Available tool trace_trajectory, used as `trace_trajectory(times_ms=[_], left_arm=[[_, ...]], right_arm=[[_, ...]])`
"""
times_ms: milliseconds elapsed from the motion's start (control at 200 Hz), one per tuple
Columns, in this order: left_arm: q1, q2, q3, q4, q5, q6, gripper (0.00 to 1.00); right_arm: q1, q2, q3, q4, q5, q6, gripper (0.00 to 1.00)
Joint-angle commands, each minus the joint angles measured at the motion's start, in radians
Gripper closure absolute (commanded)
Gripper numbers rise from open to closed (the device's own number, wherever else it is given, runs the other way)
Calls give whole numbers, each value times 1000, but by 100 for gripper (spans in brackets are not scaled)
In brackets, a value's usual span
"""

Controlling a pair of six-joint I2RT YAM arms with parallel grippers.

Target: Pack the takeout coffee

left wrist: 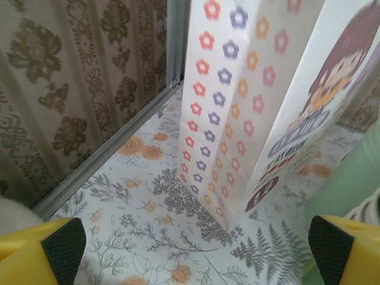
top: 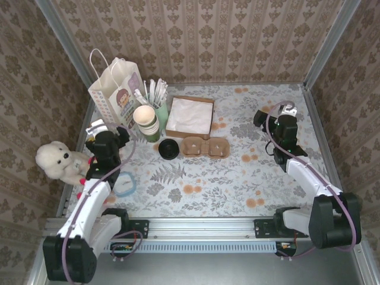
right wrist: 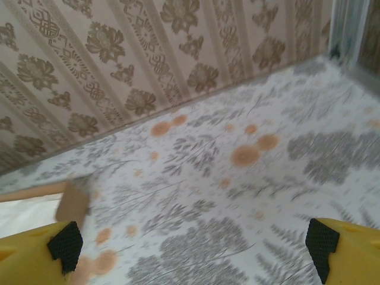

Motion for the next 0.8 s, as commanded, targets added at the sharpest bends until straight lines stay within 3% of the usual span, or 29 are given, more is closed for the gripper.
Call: trace_trajectory(times_ms=[0, 150, 245, 325, 435, 680, 795], left_arm=[[-6, -70, 170, -484, -8, -231, 0], [-6, 23, 363, -756, 216, -324, 0], [-6, 138, 479, -822, 354, -316, 0], [-6, 239, 582, -847, 455, -281, 7], [-14, 344, 696, -880, 493, -261, 19], [-18, 474, 782, -900, 531, -225, 26], [-19, 542, 813, -902, 546, -218, 28]], right_arm=[[9, -9, 50, -155, -133, 283, 0], [34, 33, 80, -138, -318, 384, 0], [72, 52, 137, -220, -316, 374, 0], [98, 52, 167, -241, -302, 351, 0], [116, 51, 197, -278, -265, 340, 0], [124, 23, 198, -267, -256, 331, 0], [125, 9, 194, -218, -315, 273, 0]])
